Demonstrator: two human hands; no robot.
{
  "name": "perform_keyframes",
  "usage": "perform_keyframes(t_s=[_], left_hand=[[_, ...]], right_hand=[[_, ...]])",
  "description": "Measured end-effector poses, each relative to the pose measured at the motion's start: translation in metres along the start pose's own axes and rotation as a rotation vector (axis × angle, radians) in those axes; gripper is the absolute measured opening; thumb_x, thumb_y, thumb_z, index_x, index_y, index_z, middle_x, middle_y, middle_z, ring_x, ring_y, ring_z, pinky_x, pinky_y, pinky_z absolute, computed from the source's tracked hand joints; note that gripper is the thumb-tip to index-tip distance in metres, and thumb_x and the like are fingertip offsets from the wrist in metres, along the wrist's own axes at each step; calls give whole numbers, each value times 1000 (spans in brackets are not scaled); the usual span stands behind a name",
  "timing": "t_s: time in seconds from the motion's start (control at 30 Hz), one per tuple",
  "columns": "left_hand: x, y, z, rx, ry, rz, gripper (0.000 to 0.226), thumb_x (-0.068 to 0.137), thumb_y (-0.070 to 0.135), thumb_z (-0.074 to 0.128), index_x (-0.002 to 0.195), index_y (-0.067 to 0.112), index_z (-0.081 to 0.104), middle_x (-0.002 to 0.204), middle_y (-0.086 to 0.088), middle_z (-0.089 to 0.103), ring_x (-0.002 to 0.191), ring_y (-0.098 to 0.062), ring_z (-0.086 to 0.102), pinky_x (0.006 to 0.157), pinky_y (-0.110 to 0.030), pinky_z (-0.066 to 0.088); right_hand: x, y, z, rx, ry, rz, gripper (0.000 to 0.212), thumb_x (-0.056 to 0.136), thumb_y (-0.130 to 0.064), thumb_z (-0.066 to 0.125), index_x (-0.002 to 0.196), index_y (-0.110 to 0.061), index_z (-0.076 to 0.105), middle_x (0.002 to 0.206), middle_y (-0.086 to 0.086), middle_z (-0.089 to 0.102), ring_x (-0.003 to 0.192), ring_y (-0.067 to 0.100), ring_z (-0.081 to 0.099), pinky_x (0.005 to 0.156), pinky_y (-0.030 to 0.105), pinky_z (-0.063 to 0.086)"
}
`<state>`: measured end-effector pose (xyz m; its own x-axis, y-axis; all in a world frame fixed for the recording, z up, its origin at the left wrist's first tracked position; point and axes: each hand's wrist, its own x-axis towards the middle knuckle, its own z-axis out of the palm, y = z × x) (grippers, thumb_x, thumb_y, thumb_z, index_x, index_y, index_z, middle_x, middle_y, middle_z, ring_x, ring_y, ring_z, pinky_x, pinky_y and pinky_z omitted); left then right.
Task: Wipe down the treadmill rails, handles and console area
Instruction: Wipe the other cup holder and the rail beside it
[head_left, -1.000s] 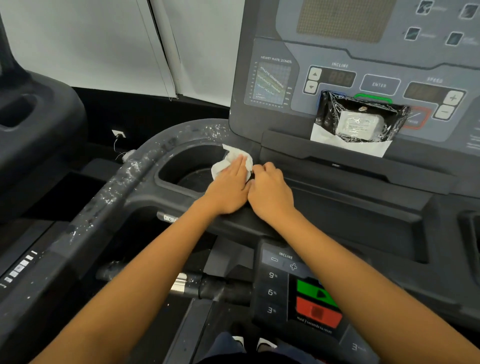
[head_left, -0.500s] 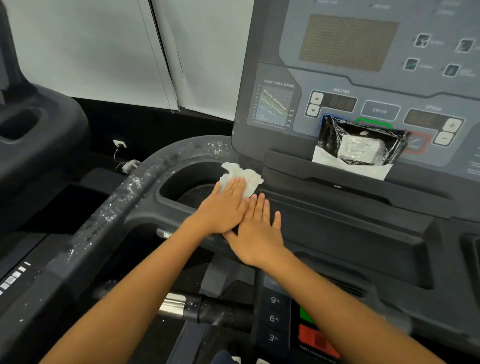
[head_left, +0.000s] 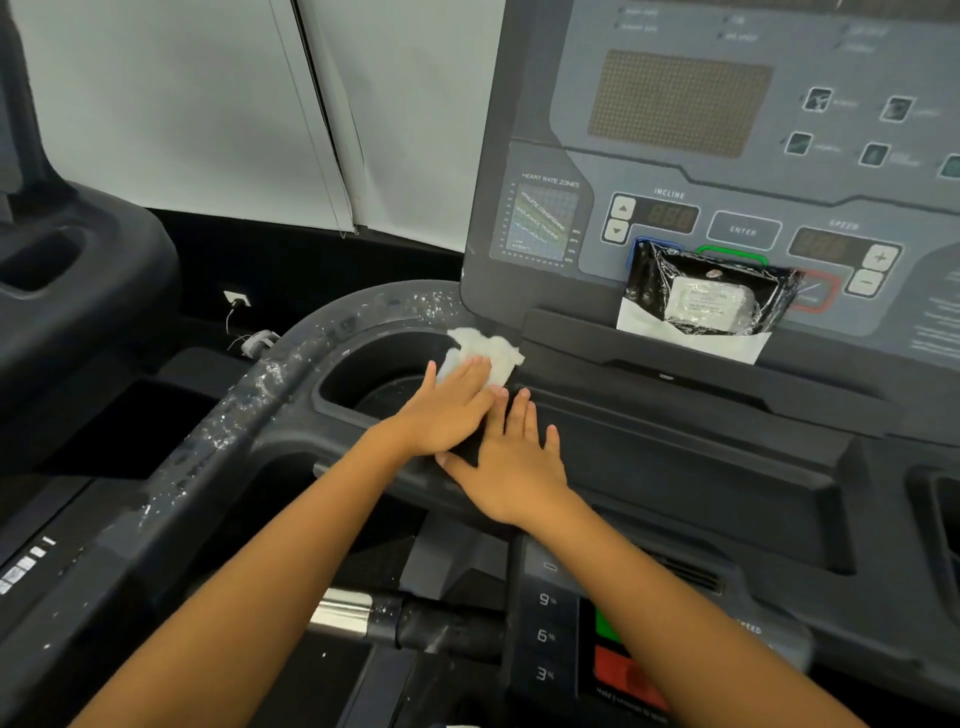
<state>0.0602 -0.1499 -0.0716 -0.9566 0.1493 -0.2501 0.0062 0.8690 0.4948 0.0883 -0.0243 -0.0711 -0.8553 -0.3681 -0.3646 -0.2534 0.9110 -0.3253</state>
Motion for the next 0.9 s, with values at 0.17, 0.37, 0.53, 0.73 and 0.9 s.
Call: perform_keyframes(t_s=[0.17,0.37,0.53,0.73,0.9], left_hand=[[-36,-7,1,-19,-92,34,52,104,42,11,152,26,-2,160,7,-5,146,-8,-11,116,-34,-15],[28,-3,-5,183,-45,-8,56,104,37,15,153,10,15,161,-6,-5,147,-16,-12,117,-44,-9],[48,8,0,214,55,-86,67,101,47,15,153,6,3,161,-9,-3,148,-17,-8,118,-42,-8],[-2,14,10,-72,-6,-88,70,101,51,23,153,11,-2,161,-3,-6,148,-15,-8,117,-33,-2],[49,15,-2,166,14,-112,77,100,54,18,151,1,-4,160,-15,-8,148,-23,-10,119,-37,-5]], right_hand=[[-3,0,-3,69,23,-15,73,102,-40,26,150,-8,-18,158,16,-21,148,27,-15,119,50,-4],[-1,-13,7,74,72,22,72,103,-37,25,149,-3,-19,157,18,-24,147,28,-19,119,52,-7],[1,-9,7,78,86,-17,74,103,-40,27,150,-5,-18,157,15,-24,147,25,-19,119,47,-7],[1,-7,10,38,84,-66,76,100,-38,33,151,-15,-19,159,8,-22,146,25,-23,119,49,-11],[2,-8,7,54,73,-43,72,103,-41,27,151,-6,-14,157,18,-23,147,27,-18,119,49,-8]])
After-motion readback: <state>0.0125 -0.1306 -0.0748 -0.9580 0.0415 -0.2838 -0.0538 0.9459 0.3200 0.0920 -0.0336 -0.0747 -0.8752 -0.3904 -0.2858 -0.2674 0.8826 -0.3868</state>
